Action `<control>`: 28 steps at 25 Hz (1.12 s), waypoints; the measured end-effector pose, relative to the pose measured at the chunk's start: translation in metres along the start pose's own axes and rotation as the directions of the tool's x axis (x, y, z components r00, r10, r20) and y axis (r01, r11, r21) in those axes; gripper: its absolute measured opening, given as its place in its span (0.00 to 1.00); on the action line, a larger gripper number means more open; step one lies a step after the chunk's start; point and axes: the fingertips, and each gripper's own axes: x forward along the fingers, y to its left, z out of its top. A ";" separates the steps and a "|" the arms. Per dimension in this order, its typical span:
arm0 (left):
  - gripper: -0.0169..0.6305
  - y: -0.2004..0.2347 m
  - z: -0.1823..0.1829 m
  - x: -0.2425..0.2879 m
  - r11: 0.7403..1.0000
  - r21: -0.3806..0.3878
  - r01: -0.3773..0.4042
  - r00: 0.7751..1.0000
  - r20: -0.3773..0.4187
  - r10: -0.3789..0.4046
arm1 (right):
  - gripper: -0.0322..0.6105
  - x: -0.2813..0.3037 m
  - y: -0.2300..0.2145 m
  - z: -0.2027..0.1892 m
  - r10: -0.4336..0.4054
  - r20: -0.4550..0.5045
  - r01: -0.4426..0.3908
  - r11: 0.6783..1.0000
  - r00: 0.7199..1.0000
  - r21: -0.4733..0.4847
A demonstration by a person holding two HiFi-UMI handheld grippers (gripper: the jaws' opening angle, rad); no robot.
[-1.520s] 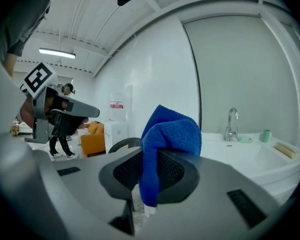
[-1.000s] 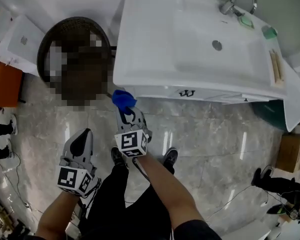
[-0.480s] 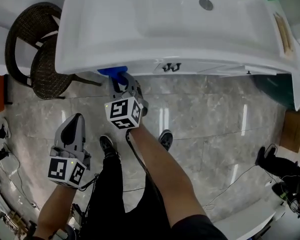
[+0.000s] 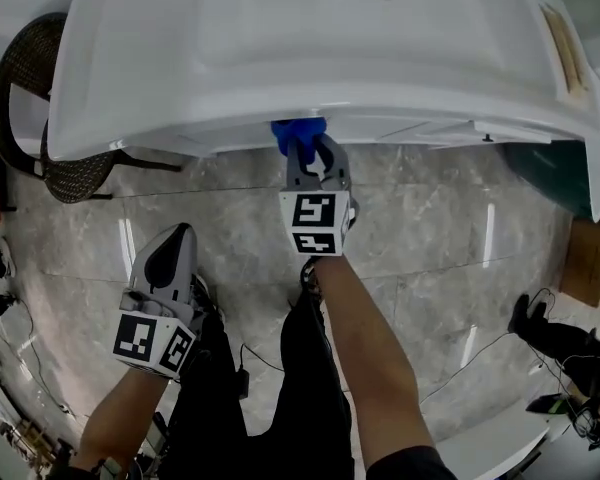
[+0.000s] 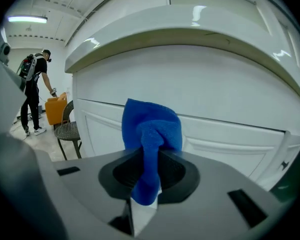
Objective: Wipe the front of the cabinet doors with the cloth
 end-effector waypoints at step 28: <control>0.02 0.189 -0.074 -0.090 0.987 -0.053 -0.149 0.988 -0.041 0.147 | 0.13 0.091 0.281 0.029 0.182 0.124 -0.180 0.983 0.975 -0.032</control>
